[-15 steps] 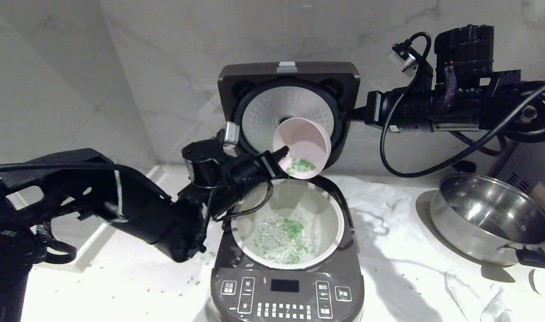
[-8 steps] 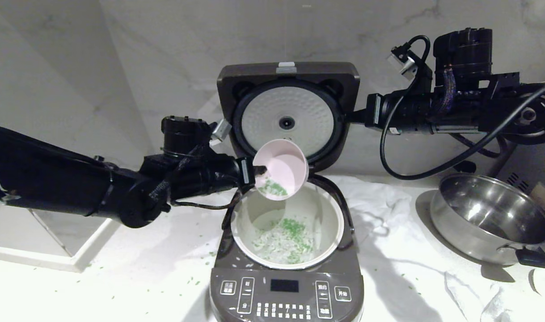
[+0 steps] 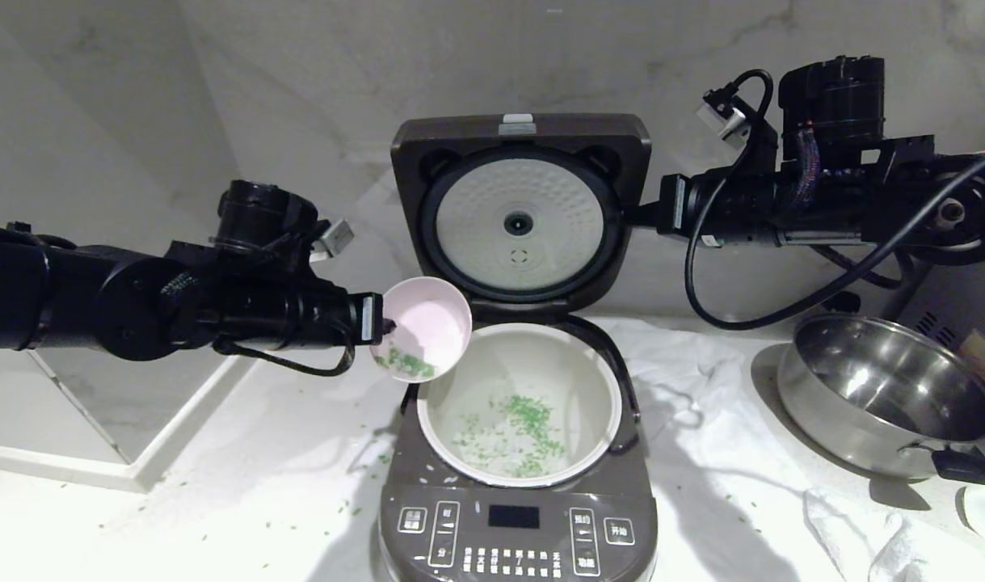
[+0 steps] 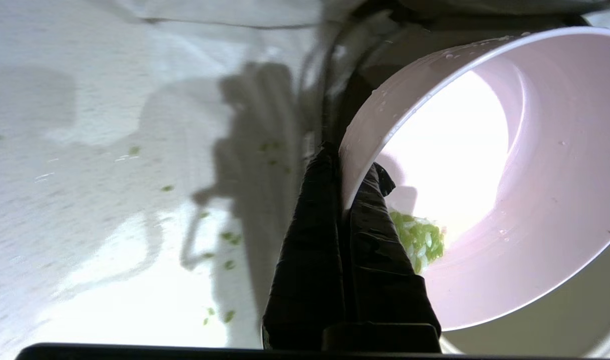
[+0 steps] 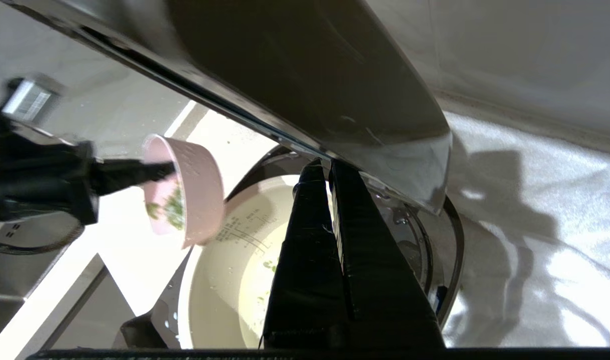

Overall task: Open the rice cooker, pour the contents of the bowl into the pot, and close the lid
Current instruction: Pour the water from the bowl into the rice cooker

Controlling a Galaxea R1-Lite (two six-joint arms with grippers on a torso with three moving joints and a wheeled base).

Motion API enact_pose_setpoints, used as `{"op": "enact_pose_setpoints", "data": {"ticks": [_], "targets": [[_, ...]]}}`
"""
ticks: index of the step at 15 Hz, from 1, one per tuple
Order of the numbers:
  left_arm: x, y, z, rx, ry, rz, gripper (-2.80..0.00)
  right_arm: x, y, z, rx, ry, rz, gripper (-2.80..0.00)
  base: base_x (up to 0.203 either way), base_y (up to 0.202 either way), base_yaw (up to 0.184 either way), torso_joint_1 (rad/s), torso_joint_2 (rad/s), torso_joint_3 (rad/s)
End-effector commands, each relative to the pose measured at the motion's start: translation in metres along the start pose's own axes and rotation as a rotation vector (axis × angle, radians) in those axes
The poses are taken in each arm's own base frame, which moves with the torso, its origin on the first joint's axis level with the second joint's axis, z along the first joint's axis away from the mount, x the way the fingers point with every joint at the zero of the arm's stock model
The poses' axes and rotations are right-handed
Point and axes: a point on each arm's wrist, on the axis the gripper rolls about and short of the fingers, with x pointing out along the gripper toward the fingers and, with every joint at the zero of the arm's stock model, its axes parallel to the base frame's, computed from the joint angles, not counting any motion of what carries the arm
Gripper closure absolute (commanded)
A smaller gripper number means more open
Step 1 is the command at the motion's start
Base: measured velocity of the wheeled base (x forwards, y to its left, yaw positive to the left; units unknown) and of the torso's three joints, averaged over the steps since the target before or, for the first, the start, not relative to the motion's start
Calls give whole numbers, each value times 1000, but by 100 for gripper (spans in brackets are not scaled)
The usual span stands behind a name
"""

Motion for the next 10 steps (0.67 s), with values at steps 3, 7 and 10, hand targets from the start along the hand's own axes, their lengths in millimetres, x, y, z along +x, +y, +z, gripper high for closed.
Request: {"op": "enact_pose_setpoints", "data": {"ticks": [3, 7, 10], "targets": [[-29, -1, 1, 14, -23, 14, 0, -1, 1, 0, 1, 0, 3, 0, 0, 0, 0, 0, 0, 0], [-43, 2, 1, 14, -32, 140, 0, -1, 2, 0, -1, 1, 7, 0, 0, 0, 0, 0, 0, 0], [-44, -8, -1, 24, -42, 153, 0, -2, 7, 0, -7, -2, 15, 0, 0, 0, 0, 0, 0, 0]]}}
